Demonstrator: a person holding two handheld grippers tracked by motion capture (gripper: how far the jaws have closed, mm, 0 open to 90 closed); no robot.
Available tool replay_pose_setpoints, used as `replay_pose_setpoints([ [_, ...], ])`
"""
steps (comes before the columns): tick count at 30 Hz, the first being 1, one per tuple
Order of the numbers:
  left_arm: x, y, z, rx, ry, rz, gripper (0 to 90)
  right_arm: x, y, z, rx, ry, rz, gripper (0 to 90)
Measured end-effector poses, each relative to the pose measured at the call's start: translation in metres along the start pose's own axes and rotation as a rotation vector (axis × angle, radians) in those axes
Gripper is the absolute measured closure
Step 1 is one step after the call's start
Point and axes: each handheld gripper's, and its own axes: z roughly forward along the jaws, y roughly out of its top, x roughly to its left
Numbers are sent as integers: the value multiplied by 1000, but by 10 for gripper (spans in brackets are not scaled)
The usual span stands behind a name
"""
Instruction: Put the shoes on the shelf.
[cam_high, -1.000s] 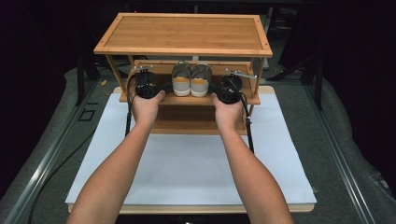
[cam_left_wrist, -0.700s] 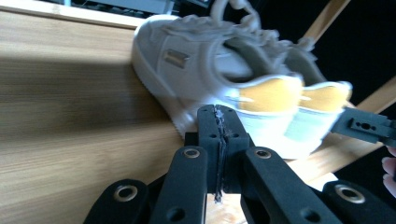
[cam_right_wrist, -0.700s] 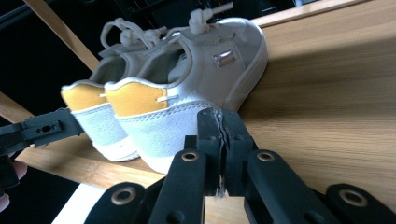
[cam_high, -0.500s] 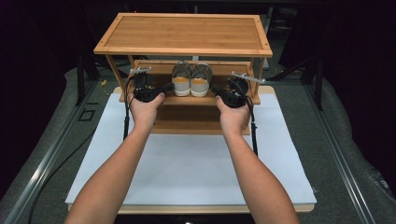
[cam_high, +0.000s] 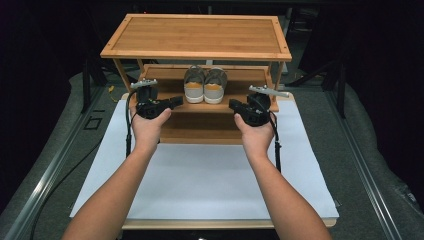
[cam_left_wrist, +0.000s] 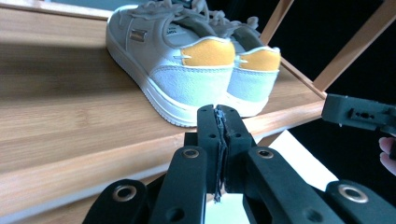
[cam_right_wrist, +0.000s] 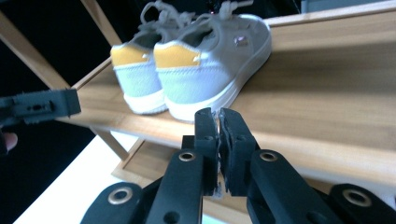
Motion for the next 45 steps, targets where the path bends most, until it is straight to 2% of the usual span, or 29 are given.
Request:
replay_pose_setpoints([
  [1, 0, -2, -3, -1, -4, 2, 882, 0, -2, -2, 5, 13, 3, 861],
  [2, 0, -4, -5, -4, -8, 6, 882, 1, -4, -3, -13, 15, 0, 860],
  [3, 0, -5, -7, -3, -11, 7, 878, 1, -5, -6, 4, 16, -4, 858],
  [5, 0, -9, -10, -2, -19, 9, 874, 2, -8, -7, -16, 19, -4, 857],
  [7, 0, -13, -14, 1, -27, 10, 869, 2, -9, -12, 8, 9, -28, 850],
  [9, 1, -17, -17, 4, -43, 9, 864, 4, -14, -15, -13, 5, -50, 844],
  [13, 2, -28, -25, 10, -56, 16, 853, 4, -25, -23, 17, 12, -57, 833],
  [14, 3, -31, -27, 11, -59, 14, 846, 4, -29, -25, 11, 16, -58, 833],
  [16, 4, -38, -31, 13, -65, 18, 836, 2, -36, -27, 19, 13, -55, 834],
  [18, 6, -45, -35, 12, -66, 24, 820, 1, -43, -31, 25, -3, -74, 833],
  [20, 9, -51, -42, 26, -61, 44, 810, 0, -51, -34, 31, -7, -87, 833],
  [22, 13, -59, -50, 18, -58, 40, 805, -1, -58, -43, 4, -8, -101, 833],
  [24, 17, -68, -55, 13, -53, 37, 801, -1, -66, -50, 14, 0, -107, 827],
  [25, 19, -72, -57, 13, -51, 35, 797, -2, -72, -52, 9, -13, -114, 824],
  [30, 24, -97, -66, 13, -32, 51, 767, -8, -97, -56, 23, -25, -100, 803],
  [33, 27, -111, -70, 22, -20, 61, 755, -11, -111, -59, 31, -14, -75, 789],
  [37, 30, -129, -71, 53, -19, 74, 712, -13, -129, -61, 40, -26, -80, 757],
  [38, 31, -133, -71, 60, -17, 77, 690, -14, -134, -60, 59, -33, -86, 746],
  [45, 40, -162, -68, 69, 2, 77, 605, -20, -163, -55, 75, -66, -103, 631],
])
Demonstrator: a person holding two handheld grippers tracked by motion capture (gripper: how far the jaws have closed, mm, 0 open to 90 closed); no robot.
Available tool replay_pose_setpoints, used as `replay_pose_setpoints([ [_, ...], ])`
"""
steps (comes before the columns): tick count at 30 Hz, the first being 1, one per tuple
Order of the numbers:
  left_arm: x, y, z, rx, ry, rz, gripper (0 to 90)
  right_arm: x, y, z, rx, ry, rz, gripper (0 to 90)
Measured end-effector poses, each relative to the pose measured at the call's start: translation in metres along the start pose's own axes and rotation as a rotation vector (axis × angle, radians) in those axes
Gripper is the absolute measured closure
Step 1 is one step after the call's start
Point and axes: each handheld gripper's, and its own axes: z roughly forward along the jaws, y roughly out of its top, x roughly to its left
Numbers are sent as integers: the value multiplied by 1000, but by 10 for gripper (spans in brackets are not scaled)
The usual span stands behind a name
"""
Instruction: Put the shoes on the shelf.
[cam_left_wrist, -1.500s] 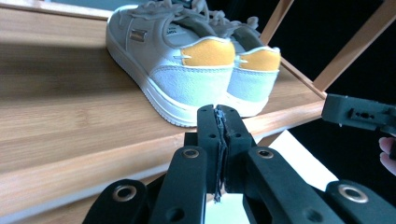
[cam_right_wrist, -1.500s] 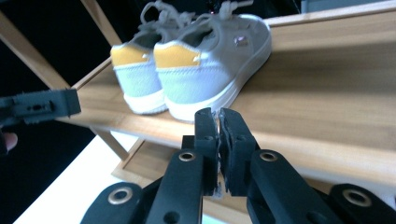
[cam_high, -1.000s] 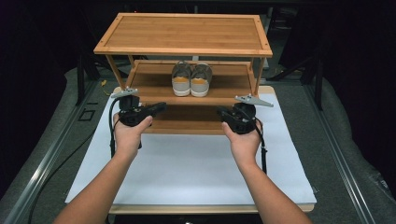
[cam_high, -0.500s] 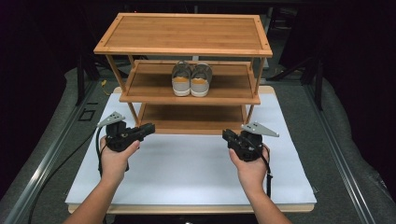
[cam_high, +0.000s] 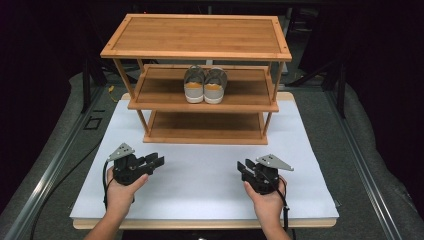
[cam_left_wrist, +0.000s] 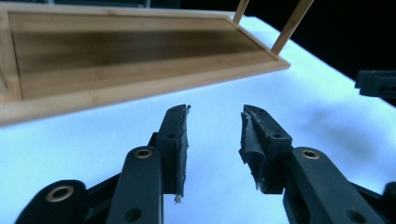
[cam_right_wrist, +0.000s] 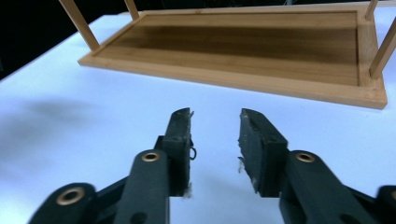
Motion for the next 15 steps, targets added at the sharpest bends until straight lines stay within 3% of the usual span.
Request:
replay_pose_setpoints([
  [6, 5, -18, 10, 38, -6, 18, 534, -1, -17, 7, 16, 26, -5, 554],
  [9, 10, -25, 11, 49, -36, -13, 501, -2, -22, 11, 32, 47, -24, 521],
  [12, 13, -28, 13, 55, -31, -22, 476, -2, -24, 13, 15, 37, -36, 498],
  [15, 13, -28, 14, 40, -29, 3, 478, -2, -26, 15, 19, 28, -50, 480],
])
